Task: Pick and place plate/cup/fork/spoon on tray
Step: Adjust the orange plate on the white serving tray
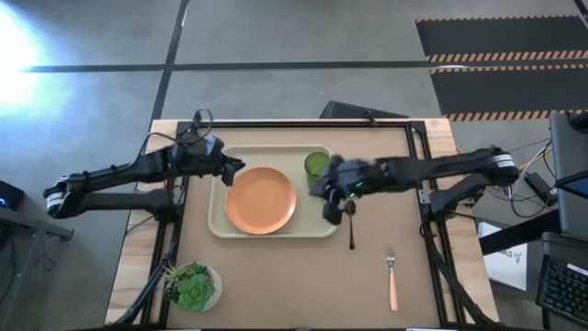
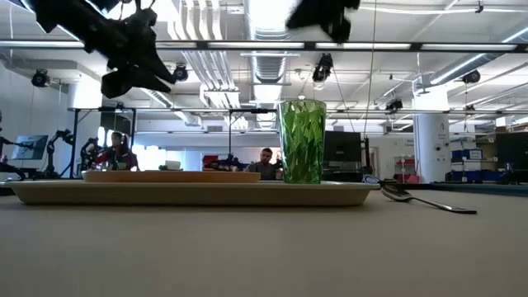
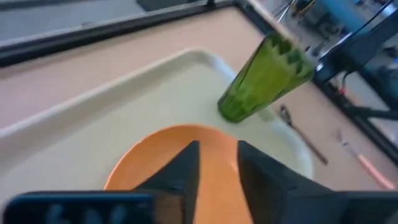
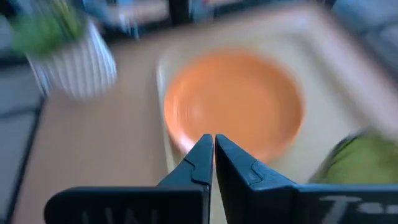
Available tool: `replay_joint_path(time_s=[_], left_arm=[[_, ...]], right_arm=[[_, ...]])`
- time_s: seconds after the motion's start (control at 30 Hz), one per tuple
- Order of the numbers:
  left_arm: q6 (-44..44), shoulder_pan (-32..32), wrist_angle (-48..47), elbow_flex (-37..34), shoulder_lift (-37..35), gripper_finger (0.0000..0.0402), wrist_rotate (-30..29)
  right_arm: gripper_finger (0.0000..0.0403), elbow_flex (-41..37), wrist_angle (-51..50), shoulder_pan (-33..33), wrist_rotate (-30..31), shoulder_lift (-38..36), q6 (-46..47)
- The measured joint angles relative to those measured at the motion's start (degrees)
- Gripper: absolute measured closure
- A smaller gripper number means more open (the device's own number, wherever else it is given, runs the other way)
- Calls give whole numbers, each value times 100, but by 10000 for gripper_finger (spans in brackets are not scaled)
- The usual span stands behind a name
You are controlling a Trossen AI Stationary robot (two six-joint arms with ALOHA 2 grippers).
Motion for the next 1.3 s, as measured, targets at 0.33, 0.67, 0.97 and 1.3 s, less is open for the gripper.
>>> replay_joint_path(time_s=[0.33,0.67,0.97,1.3], left_arm=[[-52,-370,54,6,1389,400,-2],[-212,-676,1346,67,2936,401,33],[-167,-689,1363,437,3870,401,157],[-142,-689,1348,553,3760,402,122]], right_arm=[[394,563,-18,0,316,-1233,-718],[394,441,-67,-2,313,-1290,-796],[394,430,-257,-2,309,-1096,-801],[394,430,-265,-2,309,-1096,-852]])
